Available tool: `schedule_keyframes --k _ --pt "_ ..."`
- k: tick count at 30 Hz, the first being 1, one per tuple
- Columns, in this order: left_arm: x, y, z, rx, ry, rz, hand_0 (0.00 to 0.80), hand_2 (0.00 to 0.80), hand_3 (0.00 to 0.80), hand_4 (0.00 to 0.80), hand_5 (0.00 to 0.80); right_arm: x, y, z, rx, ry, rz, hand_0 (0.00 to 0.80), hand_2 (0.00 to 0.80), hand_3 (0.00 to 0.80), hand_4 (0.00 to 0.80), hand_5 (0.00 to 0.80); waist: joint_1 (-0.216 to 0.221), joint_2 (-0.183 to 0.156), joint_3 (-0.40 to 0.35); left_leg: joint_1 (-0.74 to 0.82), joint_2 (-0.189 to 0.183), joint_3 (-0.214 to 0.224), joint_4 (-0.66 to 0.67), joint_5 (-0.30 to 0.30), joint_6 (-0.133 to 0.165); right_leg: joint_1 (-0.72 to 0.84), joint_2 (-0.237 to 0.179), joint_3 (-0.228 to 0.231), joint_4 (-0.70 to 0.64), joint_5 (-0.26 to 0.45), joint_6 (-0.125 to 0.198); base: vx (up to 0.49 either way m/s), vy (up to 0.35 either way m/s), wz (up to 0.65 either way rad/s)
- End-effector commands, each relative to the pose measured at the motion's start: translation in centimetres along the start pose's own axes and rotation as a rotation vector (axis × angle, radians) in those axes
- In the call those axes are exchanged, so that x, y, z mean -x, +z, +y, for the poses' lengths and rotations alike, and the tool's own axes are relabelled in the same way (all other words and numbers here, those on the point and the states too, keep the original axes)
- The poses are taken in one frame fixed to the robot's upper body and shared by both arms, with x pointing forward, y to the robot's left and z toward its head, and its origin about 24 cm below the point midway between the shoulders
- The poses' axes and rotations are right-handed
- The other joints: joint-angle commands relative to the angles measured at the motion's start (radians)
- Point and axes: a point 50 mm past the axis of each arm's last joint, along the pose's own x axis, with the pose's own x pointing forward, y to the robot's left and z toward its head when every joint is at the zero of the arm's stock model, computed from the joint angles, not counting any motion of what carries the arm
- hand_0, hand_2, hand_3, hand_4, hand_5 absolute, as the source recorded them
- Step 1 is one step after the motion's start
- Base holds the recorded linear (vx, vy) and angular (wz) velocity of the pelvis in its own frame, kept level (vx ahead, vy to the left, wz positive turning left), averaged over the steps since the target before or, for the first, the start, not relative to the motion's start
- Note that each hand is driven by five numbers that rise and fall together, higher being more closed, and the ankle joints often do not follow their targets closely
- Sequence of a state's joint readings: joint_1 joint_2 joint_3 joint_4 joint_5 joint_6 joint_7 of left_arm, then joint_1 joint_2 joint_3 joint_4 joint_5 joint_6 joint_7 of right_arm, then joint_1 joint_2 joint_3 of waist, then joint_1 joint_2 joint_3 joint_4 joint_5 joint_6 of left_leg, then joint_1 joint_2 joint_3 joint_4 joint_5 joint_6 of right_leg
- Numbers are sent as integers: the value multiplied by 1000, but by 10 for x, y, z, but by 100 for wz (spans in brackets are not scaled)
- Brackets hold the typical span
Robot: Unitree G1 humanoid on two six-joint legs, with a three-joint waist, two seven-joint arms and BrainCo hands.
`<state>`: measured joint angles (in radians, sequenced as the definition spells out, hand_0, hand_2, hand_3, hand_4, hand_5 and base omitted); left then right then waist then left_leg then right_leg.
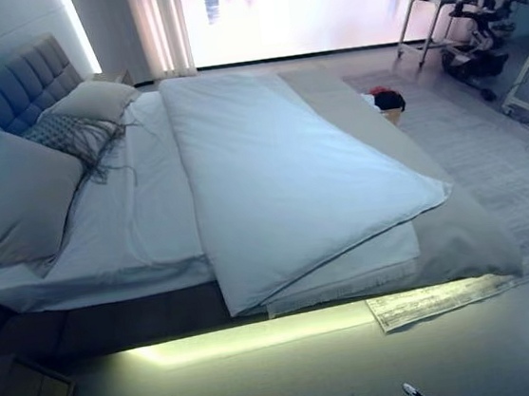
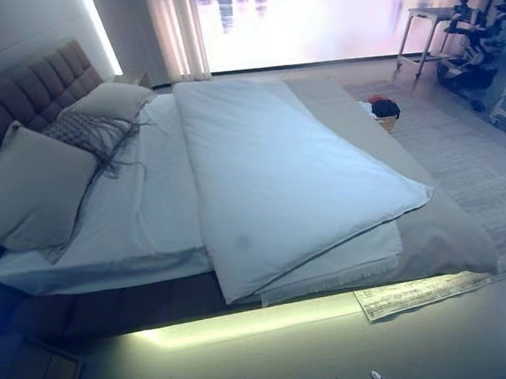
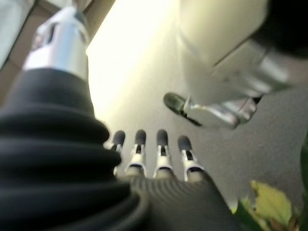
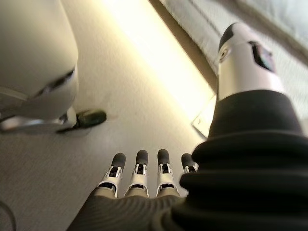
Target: Make the bed neatly
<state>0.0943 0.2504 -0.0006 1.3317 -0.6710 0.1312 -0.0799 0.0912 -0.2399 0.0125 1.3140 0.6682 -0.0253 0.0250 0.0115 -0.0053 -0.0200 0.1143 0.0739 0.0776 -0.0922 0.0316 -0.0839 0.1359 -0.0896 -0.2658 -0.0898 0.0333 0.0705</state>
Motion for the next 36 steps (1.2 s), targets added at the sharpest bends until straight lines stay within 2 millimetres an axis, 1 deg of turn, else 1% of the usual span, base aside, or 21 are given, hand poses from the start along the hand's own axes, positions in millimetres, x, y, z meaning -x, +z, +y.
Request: schedule_keyframes --k 1,6,8,10,12,14,19,22,25,28,31,35,36 --pt "-2 7 -15 -29 -10 -12 0 0 0 0 0 -3 20 26 29 34 -64 0 0 0 0 0 0 -2 27 12 -55 40 5 -84 49 -5 9 43 6 -28 27 0 0 0" --pt "-2 16 -20 -52 -24 -29 0 0 0 0 0 -4 22 28 67 74 -18 0 0 0 0 0 -1 -3 34 11 -53 42 5 -82 48 -9 13 48 11 -31 23 0 0 0" --pt "-2 16 -24 -97 -32 -18 0 0 0 0 0 -4 18 30 32 113 20 0 0 0 0 0 -4 -5 35 14 -52 44 5 -83 48 -8 16 48 12 -33 21 0 0 0" --pt "-3 15 -25 -127 -28 -16 0 0 0 0 0 -4 16 31 19 123 31 0 0 0 0 0 -7 -6 35 18 -52 47 5 -87 49 -4 18 51 12 -36 20 0 0 0" --pt "-3 14 -26 -142 -27 -1 0 0 0 0 0 -4 15 32 40 140 40 0 0 0 0 0 -11 -8 33 20 -51 52 5 -88 49 -3 19 55 11 -37 20 0 0 0" --pt "-3 10 -27 -150 -41 33 0 0 0 0 0 -3 14 35 47 155 43 0 0 0 0 0 -14 -9 33 23 -48 56 5 -88 48 -2 21 57 12 -37 19 0 0 0" --pt "-3 5 -26 -167 -32 50 0 0 0 0 0 -3 12 38 48 180 42 0 0 0 0 0 -18 -13 36 26 -44 62 5 -87 48 2 26 58 10 -39 18 32 -23 -5" --pt "-3 2 -24 -175 -24 68 0 0 0 0 0 -3 9 36 63 169 47 0 0 0 0 0 -19 -16 42 22 -42 61 5 -82 47 -1 29 59 10 -37 17 24 -31 -5" --pt "-3 0 -21 -184 17 86 0 0 0 0 0 -3 11 36 78 163 42 0 0 0 0 0 -16 -16 53 15 -40 56 5 -76 45 -7 32 58 8 -35 16 13 -34 -3" --pt "-3 1 -20 -202 17 79 0 0 0 0 0 -3 13 41 91 177 41 0 0 0 0 0 -14 -16 69 4 -37 49 5 -69 42 -13 35 57 6 -33 14 39 -45 0" --pt "-3 5 -24 -212 18 68 0 0 0 0 0 -3 15 46 111 195 36 0 0 0 0 0 -12 -15 90 -19 -33 46 5 -61 40 -35 37 59 6 -28 13 3 -56 0" --pt "-3 10 -25 -259 39 70 0 0 0 0 0 -3 20 58 118 239 15 0 0 0 0 0 -8 -11 121 -67 -30 35 5 -42 40 -81 40 61 8 -19 8 -70 -84 0" --pt "-3 10 -26 -274 42 73 0 0 0 0 0 -3 20 63 148 262 18 0 0 0 0 0 -7 -8 132 -82 -28 30 5 -37 38 -96 40 61 12 -19 6 -50 -89 2"
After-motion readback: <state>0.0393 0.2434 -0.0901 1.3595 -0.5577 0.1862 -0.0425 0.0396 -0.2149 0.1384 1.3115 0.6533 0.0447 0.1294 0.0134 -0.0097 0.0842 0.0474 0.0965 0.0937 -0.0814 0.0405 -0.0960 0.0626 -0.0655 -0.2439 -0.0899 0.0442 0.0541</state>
